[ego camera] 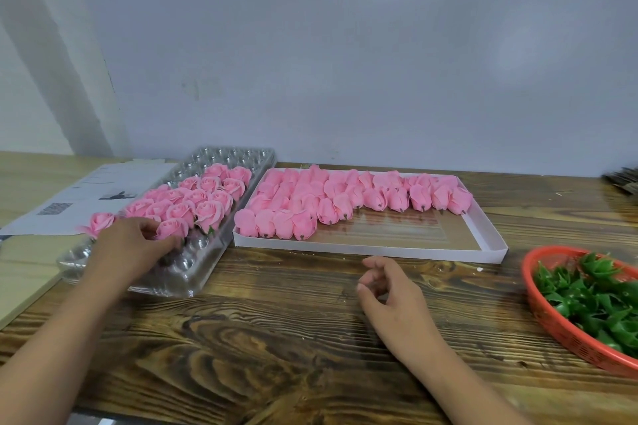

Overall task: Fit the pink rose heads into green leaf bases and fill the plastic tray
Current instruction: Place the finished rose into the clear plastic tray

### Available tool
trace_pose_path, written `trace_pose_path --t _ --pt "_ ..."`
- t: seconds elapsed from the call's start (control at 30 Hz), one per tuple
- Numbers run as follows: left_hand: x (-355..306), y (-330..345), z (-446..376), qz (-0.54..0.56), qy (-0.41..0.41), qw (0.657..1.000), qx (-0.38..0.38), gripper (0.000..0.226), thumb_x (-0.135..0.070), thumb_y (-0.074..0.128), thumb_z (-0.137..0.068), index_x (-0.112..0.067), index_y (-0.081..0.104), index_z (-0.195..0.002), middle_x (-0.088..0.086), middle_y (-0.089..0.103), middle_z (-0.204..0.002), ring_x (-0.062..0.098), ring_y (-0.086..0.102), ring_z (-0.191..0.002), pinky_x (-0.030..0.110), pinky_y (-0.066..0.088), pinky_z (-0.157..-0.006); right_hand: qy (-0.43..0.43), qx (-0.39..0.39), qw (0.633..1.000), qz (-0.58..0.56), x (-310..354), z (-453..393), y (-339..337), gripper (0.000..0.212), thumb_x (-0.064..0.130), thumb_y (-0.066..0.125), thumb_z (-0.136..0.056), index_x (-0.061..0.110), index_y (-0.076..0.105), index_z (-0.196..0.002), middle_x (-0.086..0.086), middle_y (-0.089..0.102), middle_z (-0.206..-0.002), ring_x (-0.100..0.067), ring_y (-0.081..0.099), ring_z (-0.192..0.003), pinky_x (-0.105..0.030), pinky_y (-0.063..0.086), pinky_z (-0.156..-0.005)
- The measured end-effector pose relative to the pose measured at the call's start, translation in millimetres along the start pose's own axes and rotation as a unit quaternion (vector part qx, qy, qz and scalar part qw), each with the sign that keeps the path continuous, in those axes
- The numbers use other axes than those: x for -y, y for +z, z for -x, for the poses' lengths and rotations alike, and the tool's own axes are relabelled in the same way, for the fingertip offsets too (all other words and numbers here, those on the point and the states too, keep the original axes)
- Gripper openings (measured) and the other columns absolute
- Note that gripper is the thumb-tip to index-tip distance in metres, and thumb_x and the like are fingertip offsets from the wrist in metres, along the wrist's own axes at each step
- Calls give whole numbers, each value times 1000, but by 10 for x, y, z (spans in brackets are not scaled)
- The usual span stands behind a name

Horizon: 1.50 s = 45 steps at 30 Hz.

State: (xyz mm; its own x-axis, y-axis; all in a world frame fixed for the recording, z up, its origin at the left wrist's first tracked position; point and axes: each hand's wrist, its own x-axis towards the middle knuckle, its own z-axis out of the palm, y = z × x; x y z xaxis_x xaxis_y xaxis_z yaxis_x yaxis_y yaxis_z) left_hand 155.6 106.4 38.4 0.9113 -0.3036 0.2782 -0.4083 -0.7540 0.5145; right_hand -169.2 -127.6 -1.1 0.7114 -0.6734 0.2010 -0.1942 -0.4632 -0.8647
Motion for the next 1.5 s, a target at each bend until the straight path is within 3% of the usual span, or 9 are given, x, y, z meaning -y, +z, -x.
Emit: trace_pose_path --t 0.17,0.23,0.33,0.47,0.73,0.87,1.07,1.2,1.5 --pt "-26 5 11 5 -2 1000 5 24 -26 87 -75 -22 67 -64 -7 64 -58 17 62 -62 31 41 -59 -1 -2 1000 0 -2 3 -3 34 13 64 -91 31 51 -118 11 63 -93 3 57 -87 -7 42 -73" --pt "-34 12 10 1 -1 1000 3 18 -26 87 -76 -14 75 -81 -8 65 -64 12 57 -63 31 41 -62 -2 -1 1000 -1 -3 4 -2 34 13 64 -91 30 52 -119 11 63 -93 3 57 -86 -8 42 -73" --pt "-32 31 -8 -18 -6 1000 4 45 -28 88 -77 -3 75 -111 11 76 -94 22 58 -77 35 45 -75 -4 -1 1000 -2 -5 7 0 35 13 64 -91 30 52 -119 11 63 -93 2 57 -86 -7 42 -73" --pt "-35 33 -10 -14 -13 1000 9 51 -31 87 -78 -2 73 -118 15 76 -105 30 66 -89 41 51 -84 -6 -2 1000 -3 -1 8 -3 35 12 63 -91 29 52 -119 10 63 -93 3 57 -86 -7 41 -72" --pt "-40 24 28 1 -19 1000 4 51 -29 89 -76 0 73 -114 8 70 -83 22 59 -76 35 45 -77 -5 -3 1000 -5 -8 5 2 35 13 64 -91 32 51 -117 10 64 -93 1 58 -86 -8 43 -73" --pt "-36 27 18 -3 -16 1000 6 53 -32 88 -77 -1 73 -117 16 76 -101 23 59 -82 39 49 -82 -2 -2 1000 -9 -12 4 2 34 12 64 -91 31 52 -117 9 64 -93 1 58 -85 -8 43 -74" --pt "8 33 14 -4 -16 1000 13 41 -34 88 -76 -2 77 -100 5 70 -75 18 60 -69 33 43 -66 -1 1 1000 -8 9 12 -8 34 11 63 -91 30 52 -118 7 63 -94 -1 58 -86 -10 43 -74" --pt "-13 37 28 -11 -21 1000 10 48 -37 87 -78 -6 75 -112 8 74 -86 19 60 -73 33 46 -72 -4 3 1000 -6 17 20 -14 34 12 62 -92 31 51 -118 8 63 -94 0 57 -86 -9 43 -74" --pt "-93 4 128 -2 -17 1000 8 31 -31 86 -79 -27 60 -62 -7 62 -49 17 63 -57 26 39 -54 1 9 1000 4 15 13 -16 33 14 62 -93 34 49 -116 8 63 -93 0 58 -83 -11 45 -71"
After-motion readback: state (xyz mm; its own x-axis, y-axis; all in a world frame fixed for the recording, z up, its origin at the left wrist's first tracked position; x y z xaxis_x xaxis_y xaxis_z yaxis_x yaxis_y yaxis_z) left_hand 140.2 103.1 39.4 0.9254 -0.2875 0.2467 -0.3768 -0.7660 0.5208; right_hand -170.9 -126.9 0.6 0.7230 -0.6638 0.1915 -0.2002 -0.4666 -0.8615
